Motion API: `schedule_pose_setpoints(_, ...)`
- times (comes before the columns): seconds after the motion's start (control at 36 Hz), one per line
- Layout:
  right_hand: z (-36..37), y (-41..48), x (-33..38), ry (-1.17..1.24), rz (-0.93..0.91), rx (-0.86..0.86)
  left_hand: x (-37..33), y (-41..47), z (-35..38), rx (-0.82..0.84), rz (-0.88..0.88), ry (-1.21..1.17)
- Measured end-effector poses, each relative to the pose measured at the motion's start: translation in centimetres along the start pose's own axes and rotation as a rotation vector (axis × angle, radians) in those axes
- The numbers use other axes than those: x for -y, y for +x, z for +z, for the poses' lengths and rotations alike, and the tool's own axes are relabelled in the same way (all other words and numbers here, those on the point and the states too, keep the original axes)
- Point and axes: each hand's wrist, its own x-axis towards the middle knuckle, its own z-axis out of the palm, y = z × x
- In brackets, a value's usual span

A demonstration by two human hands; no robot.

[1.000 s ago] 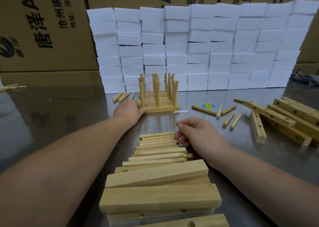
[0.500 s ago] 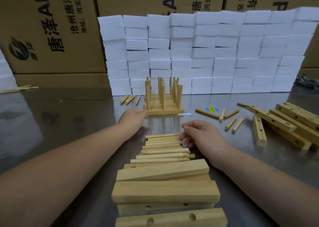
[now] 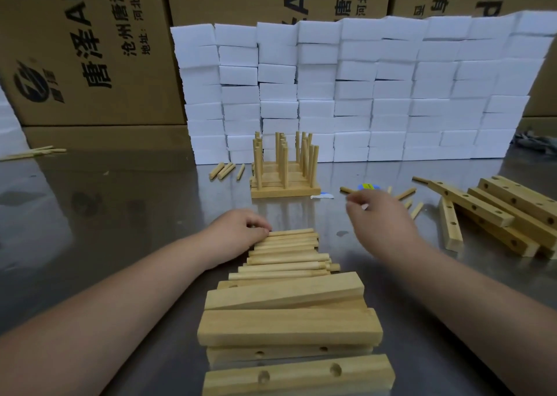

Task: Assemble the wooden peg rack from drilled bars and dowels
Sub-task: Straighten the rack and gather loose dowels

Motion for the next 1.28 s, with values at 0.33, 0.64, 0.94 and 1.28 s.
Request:
schedule_pose_setpoints(0.33, -0.8, 1.8, -3.1, -0.49, 0.182, 0.203, 0.0, -0.2, 0.1, -0.014, 0.032, 0.016)
schedule_pose_setpoints(0.64, -0.3, 0.1, -1.2, -0.099, -0.153, 0.001, -0.2, -0.5, 0.0, -0.029, 0.015, 0.032)
schedule_pose_setpoints(0.94, -1.2, -3.2, 2.8, 0.297, -0.331, 0.467, -0.1, -0.3, 0.2, -0.076, 0.07, -0.013)
schedule_pose_setpoints(1.28, -3.1, -5.2, 7.2, -0.103, -0.57, 0.95, -0.1, 0.0, 0.3, -0.02, 0.083, 0.069)
